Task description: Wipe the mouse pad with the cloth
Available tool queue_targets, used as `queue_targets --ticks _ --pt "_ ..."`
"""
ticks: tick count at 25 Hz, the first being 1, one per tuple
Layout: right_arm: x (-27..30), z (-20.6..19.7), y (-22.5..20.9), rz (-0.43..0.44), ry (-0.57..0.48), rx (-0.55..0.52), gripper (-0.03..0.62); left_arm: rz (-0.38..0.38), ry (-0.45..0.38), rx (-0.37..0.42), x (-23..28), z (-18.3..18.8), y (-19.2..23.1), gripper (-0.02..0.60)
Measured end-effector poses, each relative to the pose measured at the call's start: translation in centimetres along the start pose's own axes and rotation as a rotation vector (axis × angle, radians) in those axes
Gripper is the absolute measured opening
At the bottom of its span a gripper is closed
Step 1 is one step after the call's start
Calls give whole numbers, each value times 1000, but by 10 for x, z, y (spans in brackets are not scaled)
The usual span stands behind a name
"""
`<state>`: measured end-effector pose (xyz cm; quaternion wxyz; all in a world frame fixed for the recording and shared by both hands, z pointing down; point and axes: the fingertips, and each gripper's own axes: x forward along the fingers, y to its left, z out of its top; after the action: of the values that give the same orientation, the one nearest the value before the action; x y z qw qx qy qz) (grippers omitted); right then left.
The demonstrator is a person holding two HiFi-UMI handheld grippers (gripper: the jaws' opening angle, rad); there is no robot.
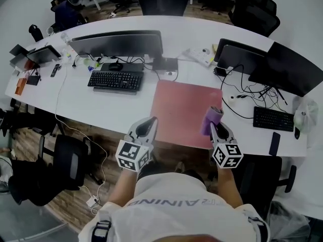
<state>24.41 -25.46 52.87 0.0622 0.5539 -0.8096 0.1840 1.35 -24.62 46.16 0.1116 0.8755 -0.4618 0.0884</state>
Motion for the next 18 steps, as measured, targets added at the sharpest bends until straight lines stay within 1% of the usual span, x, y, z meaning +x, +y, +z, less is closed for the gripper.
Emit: queue_targets --ticks 4,7,10,13,18 --pt "15 5 -3 -40 4 -4 92 -36 6 -10 18 -1 19 32" --pt "37 11 5 -67 10 -14 92 -66 -3 -19 29 2 44 32" --pt "69 16 28 -73 22 -18 92 -82 -13 -19 36 9 81 32" --pt "110 21 56 -62 37 -37 92 -93 -19 -24 41 13 120 32" --pt "180 25 108 -18 62 -63 92 -76 -6 -51 41 6 193 32"
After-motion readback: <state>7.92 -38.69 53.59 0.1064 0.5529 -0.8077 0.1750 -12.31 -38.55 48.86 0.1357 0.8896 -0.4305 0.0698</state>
